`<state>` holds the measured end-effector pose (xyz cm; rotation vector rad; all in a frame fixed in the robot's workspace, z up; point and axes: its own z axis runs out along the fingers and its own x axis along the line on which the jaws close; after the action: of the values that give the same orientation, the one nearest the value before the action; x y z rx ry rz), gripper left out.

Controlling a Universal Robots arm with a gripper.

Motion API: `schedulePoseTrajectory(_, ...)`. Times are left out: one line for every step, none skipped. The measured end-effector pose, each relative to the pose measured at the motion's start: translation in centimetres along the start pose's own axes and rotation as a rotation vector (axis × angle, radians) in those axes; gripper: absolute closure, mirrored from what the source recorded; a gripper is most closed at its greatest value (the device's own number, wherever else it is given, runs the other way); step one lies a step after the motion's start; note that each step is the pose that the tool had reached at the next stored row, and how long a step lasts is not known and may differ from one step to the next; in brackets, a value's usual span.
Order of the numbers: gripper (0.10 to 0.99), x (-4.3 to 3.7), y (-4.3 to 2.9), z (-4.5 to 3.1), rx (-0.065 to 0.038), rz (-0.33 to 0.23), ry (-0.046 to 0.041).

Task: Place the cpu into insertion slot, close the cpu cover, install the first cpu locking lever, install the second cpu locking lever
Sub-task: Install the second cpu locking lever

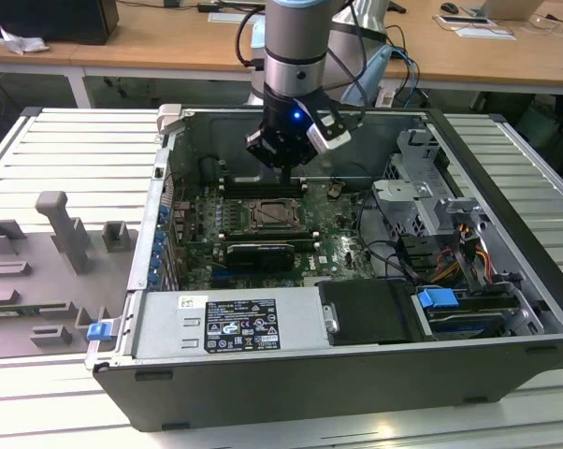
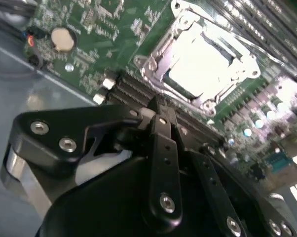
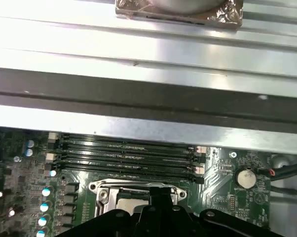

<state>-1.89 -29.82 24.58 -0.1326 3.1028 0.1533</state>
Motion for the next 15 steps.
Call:
schedulePoseTrajectory(0.98,0.02,-0.18,-0.02,0.0,0.0,-0.0001)
schedulePoseTrajectory(0.98,0.06,-0.68,-0.07,0.0,0.0,-0.0001)
schedulePoseTrajectory(0.98,0.09,-1.05,-0.1,0.0,0.0,-0.0001)
schedulePoseTrajectory(0.98,0.11,-1.26,-0.12,0.0,0.0,-0.0001)
schedulePoseTrajectory(0.98,0.13,-1.51,-0.14,0.0,0.0,-0.0001)
schedulePoseTrajectory(0.98,0.15,-1.81,-0.16,0.0,0.0,0.0)
schedulePoseTrajectory(0.98,0.17,-2.06,-0.18,0.0,0.0,0.0)
schedulePoseTrajectory(0.98,0.21,-2.37,-0.19,0.0,0.0,-0.0001)
schedulePoseTrajectory(0.98,0.22,-2.54,-0.2,0.0,0.0,0.0)
schedulePoseTrajectory(0.98,0.25,-2.86,-0.21,0.0,0.0,0.001)
schedulePoseTrajectory(0.98,0.26,-2.99,-0.19,0.0,0.0,0.002)
schedulePoseTrajectory(0.98,0.27,-3.12,-0.17,0.0,0.001,0.0029)
schedulePoseTrajectory(0.98,0.3,-3.47,-0.11,0.0,0.001,0.0041)
schedulePoseTrajectory(0.98,0.32,-3.71,-0.05,0.0,0.001,0.0045)
schedulePoseTrajectory(0.98,0.34,-3.91,-0.03,0.0,0.001,0.0046)
